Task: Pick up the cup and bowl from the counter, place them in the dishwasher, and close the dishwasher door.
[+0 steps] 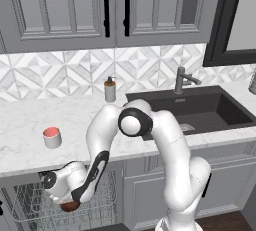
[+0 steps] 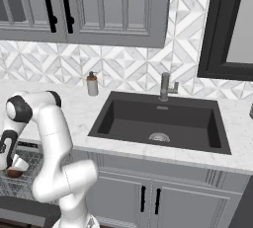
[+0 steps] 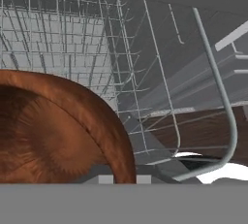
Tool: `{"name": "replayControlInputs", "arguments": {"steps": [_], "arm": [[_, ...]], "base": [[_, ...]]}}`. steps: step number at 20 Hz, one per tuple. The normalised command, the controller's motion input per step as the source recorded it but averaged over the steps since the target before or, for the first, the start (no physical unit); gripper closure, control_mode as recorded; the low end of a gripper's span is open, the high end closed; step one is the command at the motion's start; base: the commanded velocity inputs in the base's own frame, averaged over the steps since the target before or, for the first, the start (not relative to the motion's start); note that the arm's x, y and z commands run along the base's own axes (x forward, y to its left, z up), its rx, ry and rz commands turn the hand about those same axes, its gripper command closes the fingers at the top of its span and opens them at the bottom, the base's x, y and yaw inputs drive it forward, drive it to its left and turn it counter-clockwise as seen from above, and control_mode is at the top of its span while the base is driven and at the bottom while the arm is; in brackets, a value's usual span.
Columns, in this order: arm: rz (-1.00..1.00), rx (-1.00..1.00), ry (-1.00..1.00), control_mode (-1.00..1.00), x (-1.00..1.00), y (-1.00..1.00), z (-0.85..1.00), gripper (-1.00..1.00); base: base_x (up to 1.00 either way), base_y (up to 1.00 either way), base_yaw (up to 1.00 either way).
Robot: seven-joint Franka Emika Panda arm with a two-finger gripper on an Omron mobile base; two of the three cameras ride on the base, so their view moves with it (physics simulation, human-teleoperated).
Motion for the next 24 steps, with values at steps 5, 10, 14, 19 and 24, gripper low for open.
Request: {"name": "replayControlInputs", "arguments": {"steps": [5, 10, 14, 19, 24], "arm": [[0.00, -0.02, 0.08, -1.00, 0.41, 0.05, 0.24, 1.00], [0.00, -0.02, 0.00, -1.00, 0.51, 0.16, -0.11, 1.00], [0.00, -0.04, 0.01, -1.00, 0.17, 0.22, -0.52, 1.00], [0.00, -0.07, 0.05, -1.00, 0.03, 0.19, -0.75, 1.00], [0.00, -0.06, 0.00, -1.00, 0.01, 0.14, -0.54, 1.00]], "base": [[0.00, 0.00, 0.00], [0.00, 0.00, 0.00], [0.00, 0.00, 0.00], [0.00, 0.00, 0.00], [0.00, 0.00, 0.00]]}}
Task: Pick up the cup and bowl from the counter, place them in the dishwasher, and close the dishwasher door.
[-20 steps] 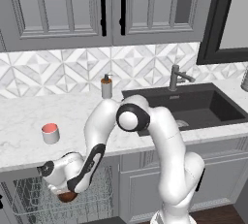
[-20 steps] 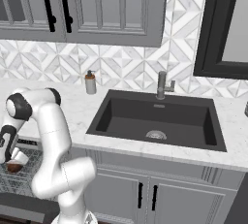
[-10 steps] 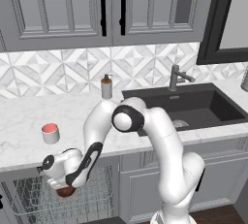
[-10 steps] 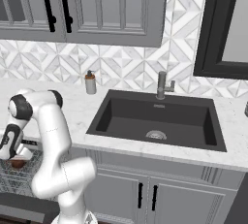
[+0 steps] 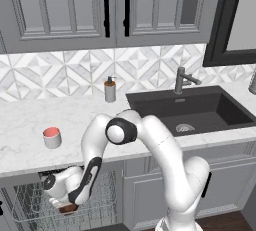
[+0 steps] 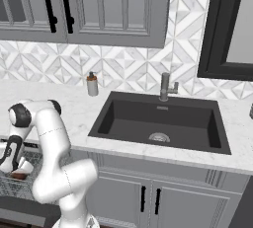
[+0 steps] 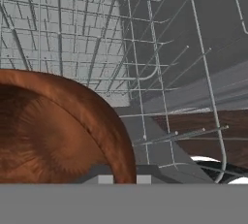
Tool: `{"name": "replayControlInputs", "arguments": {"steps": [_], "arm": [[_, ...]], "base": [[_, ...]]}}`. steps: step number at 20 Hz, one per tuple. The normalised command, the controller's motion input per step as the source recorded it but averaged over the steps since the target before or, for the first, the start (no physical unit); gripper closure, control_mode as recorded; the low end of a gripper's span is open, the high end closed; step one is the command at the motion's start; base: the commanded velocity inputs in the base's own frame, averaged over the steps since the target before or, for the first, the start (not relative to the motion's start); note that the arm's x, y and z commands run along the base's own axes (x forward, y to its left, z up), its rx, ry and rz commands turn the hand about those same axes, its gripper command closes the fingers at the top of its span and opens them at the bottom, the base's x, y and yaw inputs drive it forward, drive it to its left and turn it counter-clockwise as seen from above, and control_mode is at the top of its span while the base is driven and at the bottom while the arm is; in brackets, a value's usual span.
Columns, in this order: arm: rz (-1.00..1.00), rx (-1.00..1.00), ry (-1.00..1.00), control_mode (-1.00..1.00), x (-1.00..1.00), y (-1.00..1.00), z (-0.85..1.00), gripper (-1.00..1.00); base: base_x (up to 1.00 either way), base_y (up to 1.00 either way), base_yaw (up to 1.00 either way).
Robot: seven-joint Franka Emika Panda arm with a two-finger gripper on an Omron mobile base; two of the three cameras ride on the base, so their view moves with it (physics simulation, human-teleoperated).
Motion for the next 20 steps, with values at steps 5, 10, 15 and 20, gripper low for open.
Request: {"name": "replayControlInputs", "arguments": {"steps": [5, 10, 15, 20], "arm": [[0.00, -0.02, 0.00, -1.00, 0.00, 0.01, -0.32, 1.00], [0.00, -0.01, 0.00, -1.00, 0.00, 0.00, -0.09, -1.00], [0.00, 0.00, 0.00, -1.00, 0.00, 0.00, 0.02, -1.00], [0.00, 0.00, 0.00, -1.00, 0.00, 0.00, 0.49, -1.00]], "base": [[0.00, 0.00, 0.00], [0.00, 0.00, 0.00], [0.00, 0.00, 0.00], [0.00, 0.00, 0.00]]}}
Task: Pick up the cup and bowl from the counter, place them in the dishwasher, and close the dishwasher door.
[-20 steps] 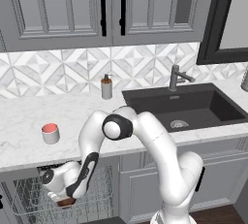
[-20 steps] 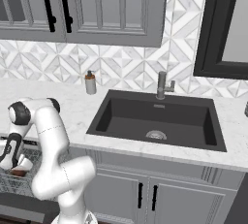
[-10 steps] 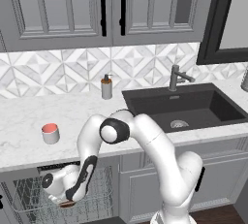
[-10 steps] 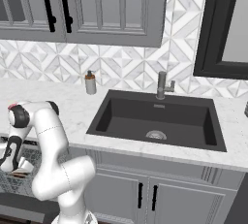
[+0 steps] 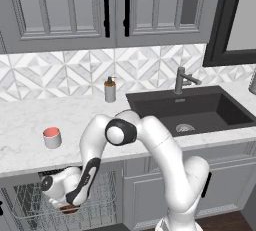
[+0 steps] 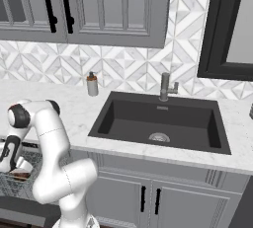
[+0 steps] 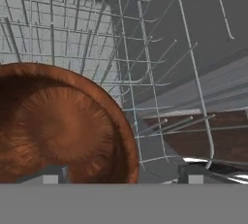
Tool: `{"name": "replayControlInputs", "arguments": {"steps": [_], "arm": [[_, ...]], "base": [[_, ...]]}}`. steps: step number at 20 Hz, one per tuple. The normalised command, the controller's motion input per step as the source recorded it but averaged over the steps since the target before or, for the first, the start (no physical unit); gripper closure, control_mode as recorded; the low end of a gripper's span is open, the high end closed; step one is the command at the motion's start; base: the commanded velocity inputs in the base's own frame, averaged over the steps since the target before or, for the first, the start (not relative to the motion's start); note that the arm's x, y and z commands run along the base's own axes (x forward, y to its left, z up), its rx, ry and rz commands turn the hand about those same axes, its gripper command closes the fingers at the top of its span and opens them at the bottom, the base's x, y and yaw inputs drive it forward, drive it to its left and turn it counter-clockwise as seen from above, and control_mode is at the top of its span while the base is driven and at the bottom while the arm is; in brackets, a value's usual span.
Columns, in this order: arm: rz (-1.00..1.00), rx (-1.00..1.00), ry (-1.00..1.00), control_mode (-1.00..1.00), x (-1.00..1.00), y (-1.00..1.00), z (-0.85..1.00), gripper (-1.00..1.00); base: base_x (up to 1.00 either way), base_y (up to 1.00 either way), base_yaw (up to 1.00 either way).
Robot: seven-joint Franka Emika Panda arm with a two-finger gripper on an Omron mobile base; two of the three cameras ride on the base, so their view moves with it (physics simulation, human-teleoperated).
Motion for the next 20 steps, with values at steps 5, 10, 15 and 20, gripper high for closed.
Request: {"name": "replayControlInputs", "arguments": {"steps": [5, 10, 15, 20], "arm": [[0.00, 0.01, 0.00, -1.00, -0.01, 0.00, 0.88, -1.00], [0.00, 0.05, 0.00, -1.00, -0.13, 0.00, 1.00, -1.00], [0.00, 0.06, -0.01, -1.00, -0.18, 0.00, 1.00, -1.00], [0.00, 0.11, -0.04, -1.00, -0.02, 0.00, 1.00, -1.00]], "base": [[0.00, 0.00, 0.00], [0.00, 0.00, 0.00], [0.00, 0.00, 0.00], [0.00, 0.00, 0.00]]}}
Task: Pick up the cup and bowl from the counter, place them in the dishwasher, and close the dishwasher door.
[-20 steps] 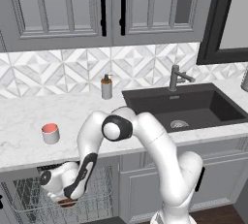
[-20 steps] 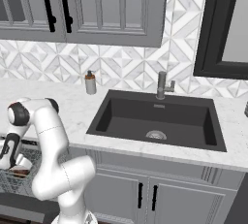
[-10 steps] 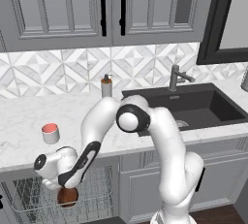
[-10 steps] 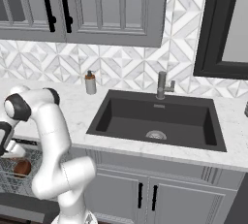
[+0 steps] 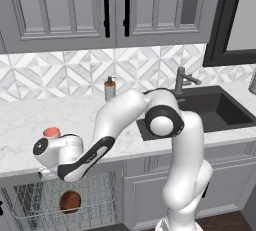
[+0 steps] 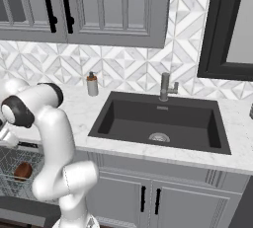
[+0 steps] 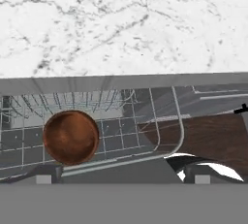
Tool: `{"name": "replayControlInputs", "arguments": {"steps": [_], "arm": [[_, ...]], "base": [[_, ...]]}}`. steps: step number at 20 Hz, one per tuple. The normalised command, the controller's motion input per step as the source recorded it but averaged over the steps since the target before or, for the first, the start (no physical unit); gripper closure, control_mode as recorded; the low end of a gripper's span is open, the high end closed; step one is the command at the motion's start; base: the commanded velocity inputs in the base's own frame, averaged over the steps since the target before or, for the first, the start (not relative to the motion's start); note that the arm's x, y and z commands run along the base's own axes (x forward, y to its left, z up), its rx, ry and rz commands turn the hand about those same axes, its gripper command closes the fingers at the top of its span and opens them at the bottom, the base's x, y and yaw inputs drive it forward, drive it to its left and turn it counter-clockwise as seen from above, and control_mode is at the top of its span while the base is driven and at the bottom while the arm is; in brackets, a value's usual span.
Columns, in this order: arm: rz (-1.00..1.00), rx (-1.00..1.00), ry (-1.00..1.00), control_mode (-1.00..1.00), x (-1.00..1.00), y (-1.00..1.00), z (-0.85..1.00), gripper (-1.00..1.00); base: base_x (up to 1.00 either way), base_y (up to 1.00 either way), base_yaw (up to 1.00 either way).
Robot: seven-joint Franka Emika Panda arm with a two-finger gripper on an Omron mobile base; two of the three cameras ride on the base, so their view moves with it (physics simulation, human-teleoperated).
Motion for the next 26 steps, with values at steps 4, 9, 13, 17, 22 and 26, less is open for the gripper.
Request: {"name": "replayControlInputs", "arguments": {"steps": [4, 9, 13, 17, 22, 26], "arm": [[0.00, 0.09, 0.00, -1.00, 0.03, 0.00, 1.00, -1.00], [0.00, 0.02, 0.09, -1.00, 0.32, 0.00, 1.00, -1.00], [0.01, 0.00, 0.20, -1.00, 0.40, 0.00, 0.91, -1.00], [0.00, 0.00, 0.23, -1.00, 0.66, 0.00, 0.19, -1.00], [0.00, 0.00, 0.17, -1.00, 0.69, 0.13, 0.00, -1.00], [0.02, 0.07, 0.05, -1.00, 0.46, 0.23, 0.27, -1.00]], "base": [[0.00, 0.00, 0.00], [0.00, 0.00, 0.00], [0.00, 0.00, 0.00], [0.00, 0.00, 0.00], [0.00, 0.00, 0.00], [0.00, 0.00, 0.00]]}}
